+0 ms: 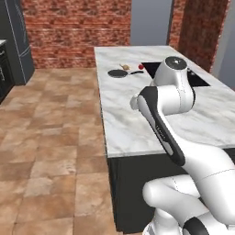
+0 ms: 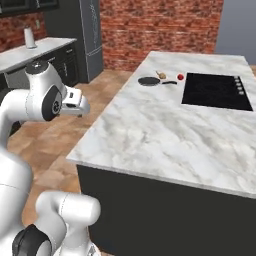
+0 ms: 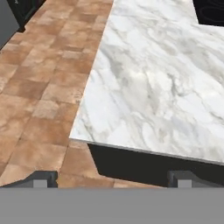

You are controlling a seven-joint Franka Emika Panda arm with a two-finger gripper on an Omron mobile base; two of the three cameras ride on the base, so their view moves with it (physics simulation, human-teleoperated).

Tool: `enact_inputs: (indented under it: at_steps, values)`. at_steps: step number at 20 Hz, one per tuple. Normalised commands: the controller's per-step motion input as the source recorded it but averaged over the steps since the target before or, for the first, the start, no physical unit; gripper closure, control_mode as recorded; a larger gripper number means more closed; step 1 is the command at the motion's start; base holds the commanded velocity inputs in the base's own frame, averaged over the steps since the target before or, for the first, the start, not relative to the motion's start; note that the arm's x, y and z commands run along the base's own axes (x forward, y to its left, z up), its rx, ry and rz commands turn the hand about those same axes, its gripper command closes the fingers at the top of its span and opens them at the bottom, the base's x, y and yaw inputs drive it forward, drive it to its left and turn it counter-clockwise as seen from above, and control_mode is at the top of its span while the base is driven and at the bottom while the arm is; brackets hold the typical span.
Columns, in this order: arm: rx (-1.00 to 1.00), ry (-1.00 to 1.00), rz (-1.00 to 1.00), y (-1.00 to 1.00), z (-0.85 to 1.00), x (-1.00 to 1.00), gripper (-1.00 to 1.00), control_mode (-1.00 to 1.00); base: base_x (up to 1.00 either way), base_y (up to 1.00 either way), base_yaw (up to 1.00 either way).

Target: Place the pan on the center burner on the stove. Then place the tomato and the onion in the pan and turn on the center burner.

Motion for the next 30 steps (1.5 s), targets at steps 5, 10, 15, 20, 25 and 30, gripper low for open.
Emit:
enact_inputs:
  at_steps: [5,10,15,20,25,30]
  values:
    - [0.0,0.0,0.0,0.0,0.0,0.0,-1.0,1.0,0.21,0.77,-0.4]
    - [0.0,0.0,0.0,0.0,0.0,0.0,-1.0,1.0,0.3,0.65,-0.39]
    - [0.0,0.0,0.0,0.0,0.0,0.0,-1.0,1.0,0.36,0.61,-0.39]
    - [0.0,0.0,0.0,0.0,0.0,0.0,-1.0,1.0,0.33,0.66,-0.4]
    - [0.0,0.0,0.0,0.0,0.0,0.0,-1.0,1.0,0.26,0.73,-0.44]
    - [0.0,0.0,0.0,0.0,0.0,0.0,-1.0,1.0,0.27,0.76,-0.43]
